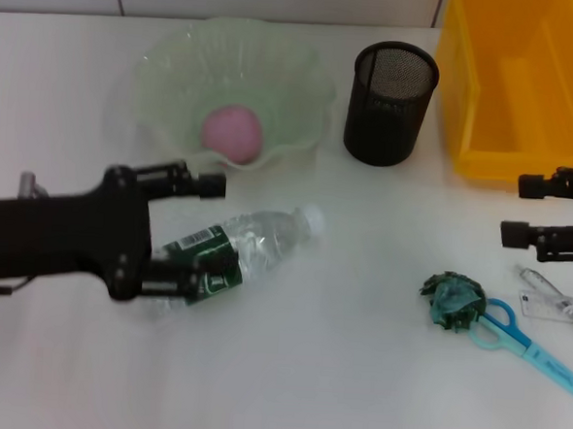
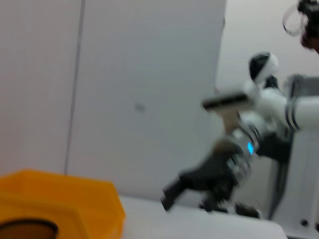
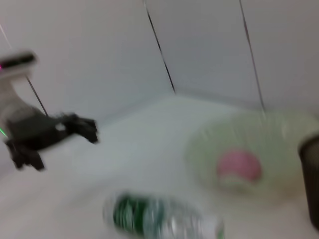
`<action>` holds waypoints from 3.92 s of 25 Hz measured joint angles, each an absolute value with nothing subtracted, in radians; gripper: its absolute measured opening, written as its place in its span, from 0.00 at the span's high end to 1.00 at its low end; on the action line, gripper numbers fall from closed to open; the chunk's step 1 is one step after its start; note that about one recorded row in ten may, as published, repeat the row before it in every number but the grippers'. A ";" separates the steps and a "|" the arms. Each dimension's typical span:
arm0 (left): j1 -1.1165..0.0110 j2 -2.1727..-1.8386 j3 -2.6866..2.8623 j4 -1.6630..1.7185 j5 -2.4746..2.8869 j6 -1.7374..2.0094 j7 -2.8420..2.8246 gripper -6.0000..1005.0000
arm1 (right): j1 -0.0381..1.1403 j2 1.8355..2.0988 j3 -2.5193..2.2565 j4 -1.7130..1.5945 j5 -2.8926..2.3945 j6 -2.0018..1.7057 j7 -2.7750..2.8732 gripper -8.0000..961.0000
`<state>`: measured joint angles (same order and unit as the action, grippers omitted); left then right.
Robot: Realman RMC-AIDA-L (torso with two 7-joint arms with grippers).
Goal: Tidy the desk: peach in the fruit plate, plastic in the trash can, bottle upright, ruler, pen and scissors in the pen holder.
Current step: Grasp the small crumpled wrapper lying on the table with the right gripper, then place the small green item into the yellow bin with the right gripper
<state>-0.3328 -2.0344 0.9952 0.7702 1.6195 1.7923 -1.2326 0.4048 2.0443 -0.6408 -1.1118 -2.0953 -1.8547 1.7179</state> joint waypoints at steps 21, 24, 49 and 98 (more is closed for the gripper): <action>-0.346 -2.062 0.995 0.688 1.789 1.804 -1.205 0.20 | 0.521 2.081 -1.385 -1.408 -2.550 -1.648 2.221 0.14; -0.358 -2.063 0.997 0.650 1.790 1.792 -1.195 0.20 | 0.540 2.083 -1.417 -1.339 -2.553 -1.613 2.223 0.14; -0.355 -2.065 0.991 0.621 1.790 1.781 -1.178 0.20 | 0.546 2.082 -1.453 -1.286 -2.555 -1.583 2.222 0.71; -0.369 -2.063 0.983 0.614 1.783 1.782 -1.180 0.20 | 0.564 2.074 -0.774 -1.173 -2.291 -1.162 2.066 0.31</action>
